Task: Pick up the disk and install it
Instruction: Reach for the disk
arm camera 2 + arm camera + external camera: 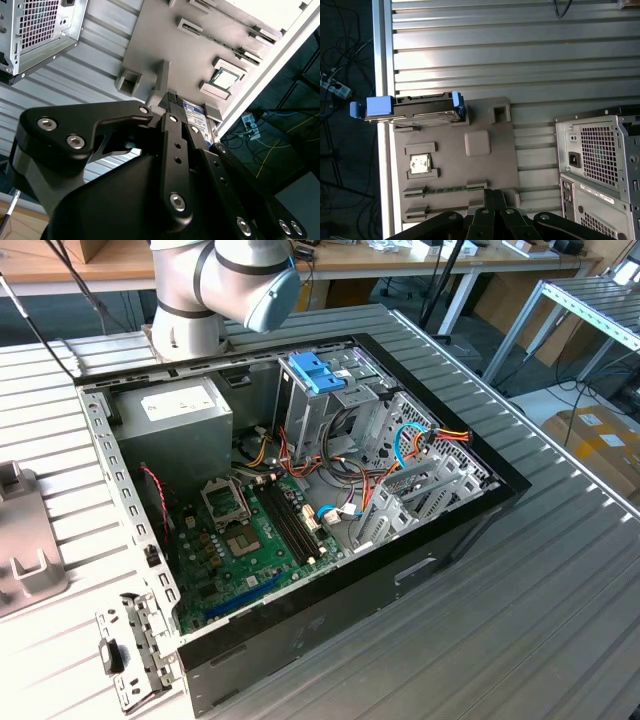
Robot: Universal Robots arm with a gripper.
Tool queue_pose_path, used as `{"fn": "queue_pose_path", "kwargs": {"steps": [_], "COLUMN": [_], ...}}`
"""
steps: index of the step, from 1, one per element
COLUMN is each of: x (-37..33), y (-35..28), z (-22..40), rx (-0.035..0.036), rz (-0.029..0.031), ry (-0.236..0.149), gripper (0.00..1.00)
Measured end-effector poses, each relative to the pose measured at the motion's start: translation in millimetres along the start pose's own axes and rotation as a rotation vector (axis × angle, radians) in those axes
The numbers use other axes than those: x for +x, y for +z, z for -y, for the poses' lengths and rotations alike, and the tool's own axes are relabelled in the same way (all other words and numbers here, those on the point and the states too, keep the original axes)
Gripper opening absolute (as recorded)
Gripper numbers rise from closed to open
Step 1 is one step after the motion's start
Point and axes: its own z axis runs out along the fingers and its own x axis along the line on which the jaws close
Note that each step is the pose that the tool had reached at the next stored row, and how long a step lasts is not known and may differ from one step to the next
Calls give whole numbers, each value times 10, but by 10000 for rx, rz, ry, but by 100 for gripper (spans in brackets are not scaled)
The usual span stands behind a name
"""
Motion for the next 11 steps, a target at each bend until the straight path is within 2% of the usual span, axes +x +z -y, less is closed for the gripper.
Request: {"fn": "queue_pose_path", "kwargs": {"steps": [11], "x": [20], "y": [3], "z": [-3], "rx": [0], "rz": [0], "ry": [0], "gripper": [11]}}
